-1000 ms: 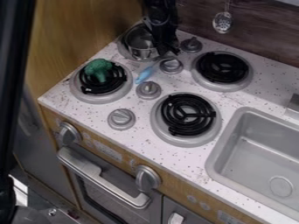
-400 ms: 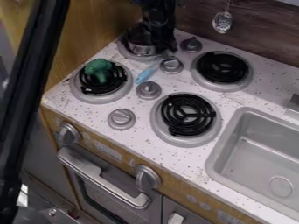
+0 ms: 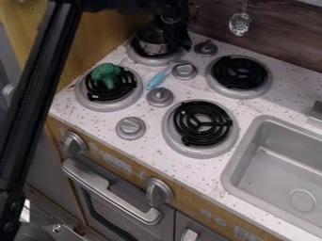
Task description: Moved the silver pot to the upper left burner
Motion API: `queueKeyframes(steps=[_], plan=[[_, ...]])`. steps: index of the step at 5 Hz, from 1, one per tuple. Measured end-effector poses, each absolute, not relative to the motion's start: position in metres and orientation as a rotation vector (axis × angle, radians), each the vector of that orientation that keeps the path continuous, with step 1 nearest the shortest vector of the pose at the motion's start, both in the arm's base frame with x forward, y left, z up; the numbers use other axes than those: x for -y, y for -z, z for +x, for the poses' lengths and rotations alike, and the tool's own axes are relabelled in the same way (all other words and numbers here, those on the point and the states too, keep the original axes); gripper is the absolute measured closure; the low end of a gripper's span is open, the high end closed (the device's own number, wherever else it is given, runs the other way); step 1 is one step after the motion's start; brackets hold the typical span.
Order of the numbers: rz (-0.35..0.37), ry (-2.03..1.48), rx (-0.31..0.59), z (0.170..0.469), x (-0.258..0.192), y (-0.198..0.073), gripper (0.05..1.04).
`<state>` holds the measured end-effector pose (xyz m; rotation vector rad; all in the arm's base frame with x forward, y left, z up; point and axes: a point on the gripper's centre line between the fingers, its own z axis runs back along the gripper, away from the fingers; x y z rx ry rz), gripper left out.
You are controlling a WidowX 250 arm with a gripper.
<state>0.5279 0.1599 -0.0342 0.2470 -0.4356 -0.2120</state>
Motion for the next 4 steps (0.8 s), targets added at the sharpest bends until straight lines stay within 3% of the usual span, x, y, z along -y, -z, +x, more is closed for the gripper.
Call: queueKeyframes(steps=[1,3,4], plan=[[0.234,0.15,0.44,0.524,-0.164,0.041,0.833],[0.234,0.152,0.429,0.51,-0.163,0.044,0.25],[0.217,0.117,0.48,0.5,-0.161,0.029,0.081]])
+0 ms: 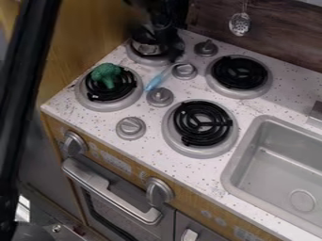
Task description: Moved the silver pot to the upper left burner
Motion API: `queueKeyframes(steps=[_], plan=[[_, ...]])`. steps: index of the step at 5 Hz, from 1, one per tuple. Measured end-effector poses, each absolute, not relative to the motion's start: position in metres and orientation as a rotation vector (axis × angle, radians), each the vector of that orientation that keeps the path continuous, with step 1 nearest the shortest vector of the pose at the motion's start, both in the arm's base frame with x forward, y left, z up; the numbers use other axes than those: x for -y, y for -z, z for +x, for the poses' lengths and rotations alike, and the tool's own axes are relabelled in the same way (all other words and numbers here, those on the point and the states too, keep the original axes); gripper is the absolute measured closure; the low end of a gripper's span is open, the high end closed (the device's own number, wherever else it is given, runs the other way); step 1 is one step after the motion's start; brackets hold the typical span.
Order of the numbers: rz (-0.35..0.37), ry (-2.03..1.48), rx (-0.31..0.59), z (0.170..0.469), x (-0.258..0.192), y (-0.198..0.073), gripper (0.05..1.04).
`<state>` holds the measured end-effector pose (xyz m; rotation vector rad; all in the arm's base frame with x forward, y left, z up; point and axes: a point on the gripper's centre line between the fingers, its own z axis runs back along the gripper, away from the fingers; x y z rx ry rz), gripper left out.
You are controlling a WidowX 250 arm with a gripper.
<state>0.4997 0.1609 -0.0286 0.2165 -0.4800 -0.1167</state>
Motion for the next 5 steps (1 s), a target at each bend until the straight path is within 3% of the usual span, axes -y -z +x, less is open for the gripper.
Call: queueKeyframes(steps=[2,3,4,5], plan=[[0.182,0.072,0.528,0.452,-0.14,-0.019,0.085],[0.107,0.002,0.357,0.412,-0.12,-0.013,0.085],[0.045,0.007,0.27,0.368,-0.084,-0.015,0.085],[0.013,0.02,0.272,0.342,-0.059,-0.028,0.085]])
